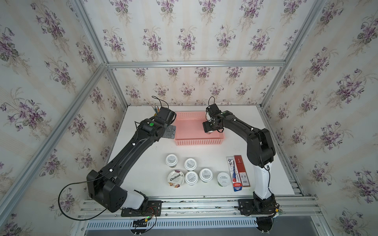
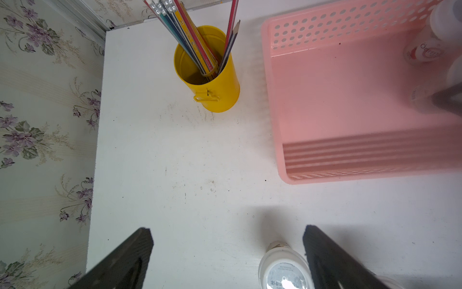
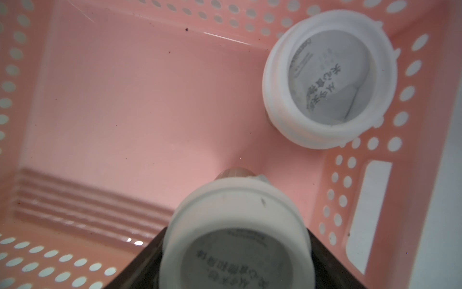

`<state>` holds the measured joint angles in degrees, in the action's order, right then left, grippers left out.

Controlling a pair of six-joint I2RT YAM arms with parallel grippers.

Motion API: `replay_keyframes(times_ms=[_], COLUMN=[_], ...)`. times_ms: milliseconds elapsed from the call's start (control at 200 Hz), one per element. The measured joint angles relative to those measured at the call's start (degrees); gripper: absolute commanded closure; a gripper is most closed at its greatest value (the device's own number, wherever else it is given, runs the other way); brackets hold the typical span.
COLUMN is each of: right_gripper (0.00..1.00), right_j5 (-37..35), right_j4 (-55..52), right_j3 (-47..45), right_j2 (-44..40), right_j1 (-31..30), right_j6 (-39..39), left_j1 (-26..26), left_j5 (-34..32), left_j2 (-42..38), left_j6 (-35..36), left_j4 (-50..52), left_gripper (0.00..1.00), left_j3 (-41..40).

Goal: Put the yogurt in the basket
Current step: Place the yogurt in the basket.

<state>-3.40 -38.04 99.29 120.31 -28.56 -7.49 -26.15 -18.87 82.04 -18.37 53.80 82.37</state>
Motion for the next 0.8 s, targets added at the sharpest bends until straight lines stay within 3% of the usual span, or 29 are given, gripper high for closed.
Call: replay_keyframes(times_ms=[799], right_gripper=[0.22], right_j5=[-6.1], right_j4=[-1.9], right_j3=[2.6], right_j2=[3.9], right_j1=[0.7], right_j6=[0.5], left_j1=[0.6], left_j5=[1.0], left_j2=[-0.3], left_j6=[0.4], left_j4=[-0.7], left_gripper=[0.01], left_j3=[-0.6])
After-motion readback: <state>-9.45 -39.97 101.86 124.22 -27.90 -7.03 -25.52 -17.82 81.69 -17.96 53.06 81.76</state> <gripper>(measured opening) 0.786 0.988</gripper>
